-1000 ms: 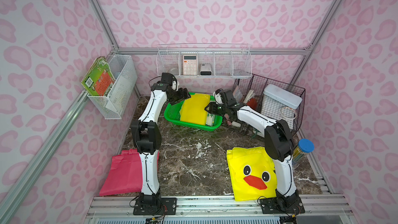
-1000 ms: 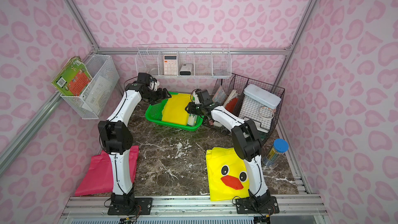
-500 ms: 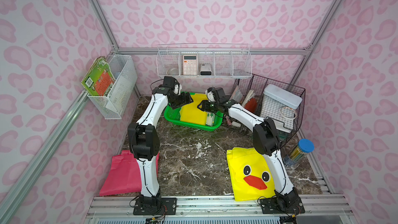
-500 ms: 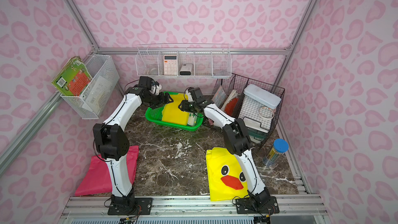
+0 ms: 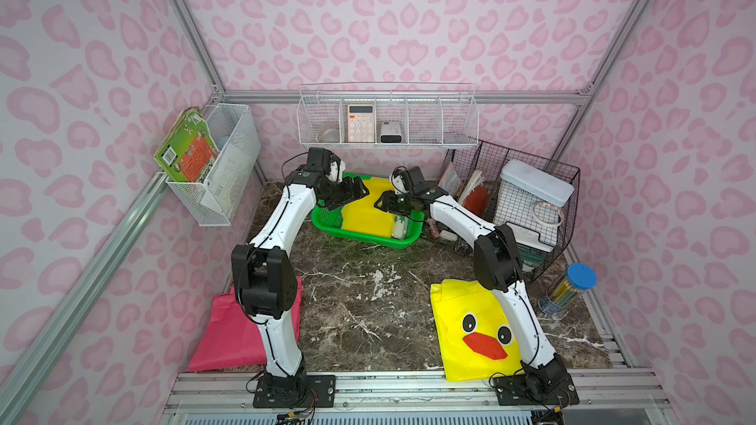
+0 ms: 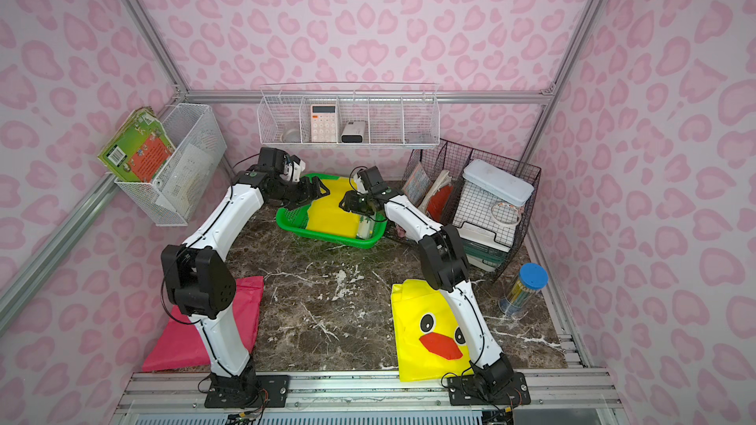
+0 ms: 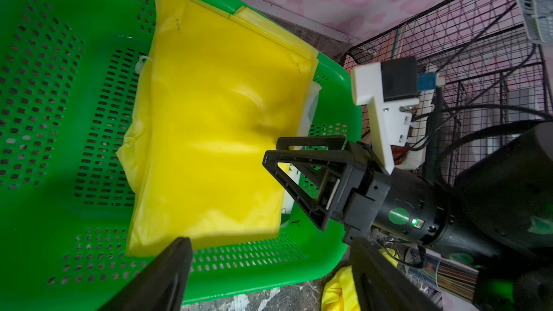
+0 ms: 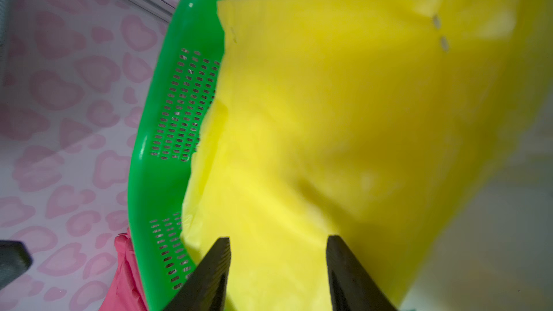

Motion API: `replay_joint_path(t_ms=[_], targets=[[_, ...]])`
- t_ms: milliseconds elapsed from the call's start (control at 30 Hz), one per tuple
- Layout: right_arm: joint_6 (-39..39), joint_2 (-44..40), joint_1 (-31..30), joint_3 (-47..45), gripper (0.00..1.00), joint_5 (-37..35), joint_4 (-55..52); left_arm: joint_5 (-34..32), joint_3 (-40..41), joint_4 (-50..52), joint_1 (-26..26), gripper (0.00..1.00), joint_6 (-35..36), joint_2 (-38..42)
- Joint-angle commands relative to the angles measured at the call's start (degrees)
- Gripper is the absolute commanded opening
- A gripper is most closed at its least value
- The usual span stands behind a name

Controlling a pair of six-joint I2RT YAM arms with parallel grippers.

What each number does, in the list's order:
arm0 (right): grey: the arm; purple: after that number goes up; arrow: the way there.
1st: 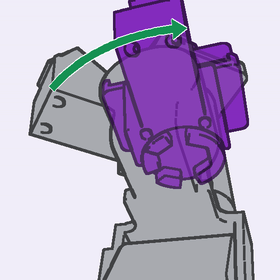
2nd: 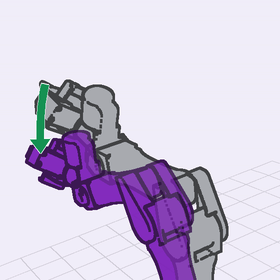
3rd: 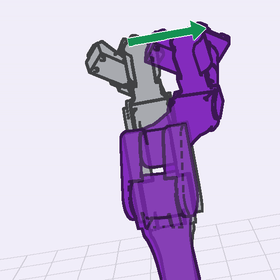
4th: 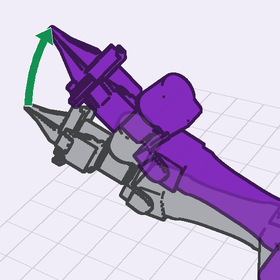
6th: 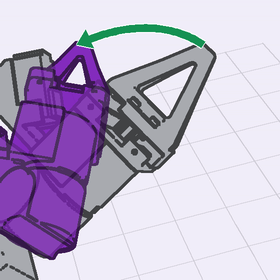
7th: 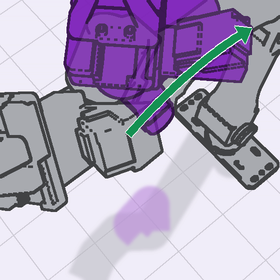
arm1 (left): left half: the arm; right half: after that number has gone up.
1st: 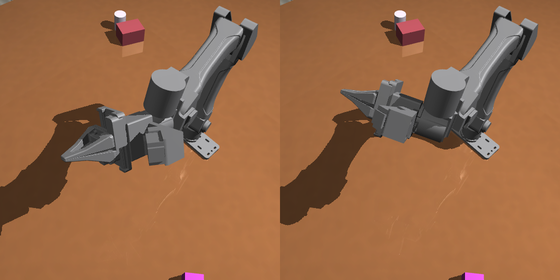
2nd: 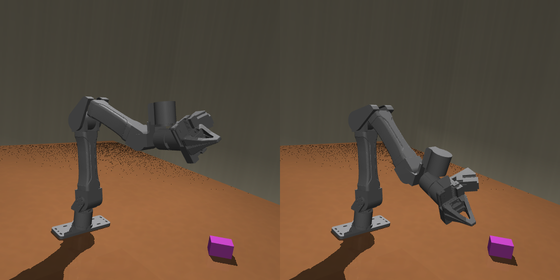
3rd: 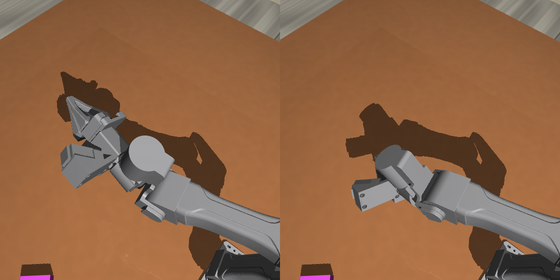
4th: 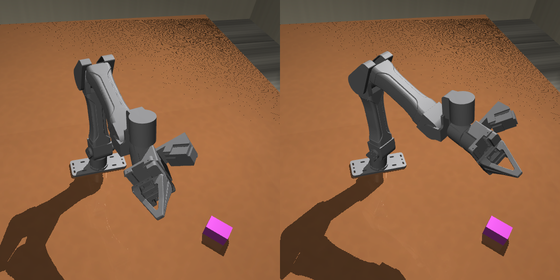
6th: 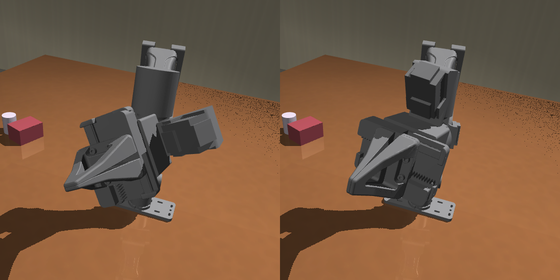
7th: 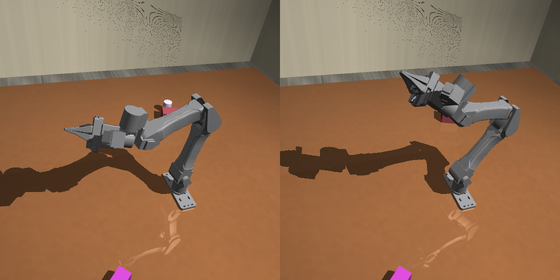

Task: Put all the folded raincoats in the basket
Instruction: Move the raincoat to the center of the board.

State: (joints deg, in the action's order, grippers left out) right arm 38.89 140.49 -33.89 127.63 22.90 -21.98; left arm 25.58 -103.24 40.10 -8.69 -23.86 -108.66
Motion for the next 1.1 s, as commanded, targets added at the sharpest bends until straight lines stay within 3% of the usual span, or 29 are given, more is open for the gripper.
replay_joint_path(t_ms=[0, 167, 333, 500, 667, 933, 1067], targets=[[-3.0, -4.2, -0.4, 0.5, 0.54, 1.8, -0.5, 2.3, 2.8, -1.0, -0.8, 0.87, 0.7, 3.3], [-5.1, -14.1, -0.4, -7.0, 0.54, 0.4, 0.8, 3.4, 12.8, -4.3, -1.9, 0.88, -0.2, 11.6], [-4.6, -24.7, -0.3, -22.1, 0.56, -1.1, 6.4, 3.7, 23.4, -6.8, -4.0, 0.89, -1.0, 20.1], [-3.5, -34.1, -0.4, -36.9, 0.65, -4.2, 10.5, 2.4, 31.6, -7.2, -8.2, 0.91, -1.6, 26.6], [-2.3, -42.4, -0.3, -48.8, 0.70, -6.4, 12.4, 1.4, 40.0, -10.3, -15.2, 0.99, -5.2, 30.0], [0.0, -55.6, 0.5, -67.5, 0.75, -9.6, 14.1, -1.3, 50.0, -18.9, -25.8, 0.99, -10.3, 31.2], [1.1, -61.6, 1.8, -74.0, 0.80, -11.7, 14.0, -0.8, 51.3, -23.4, -30.7, 0.99, -12.0, 28.5]])
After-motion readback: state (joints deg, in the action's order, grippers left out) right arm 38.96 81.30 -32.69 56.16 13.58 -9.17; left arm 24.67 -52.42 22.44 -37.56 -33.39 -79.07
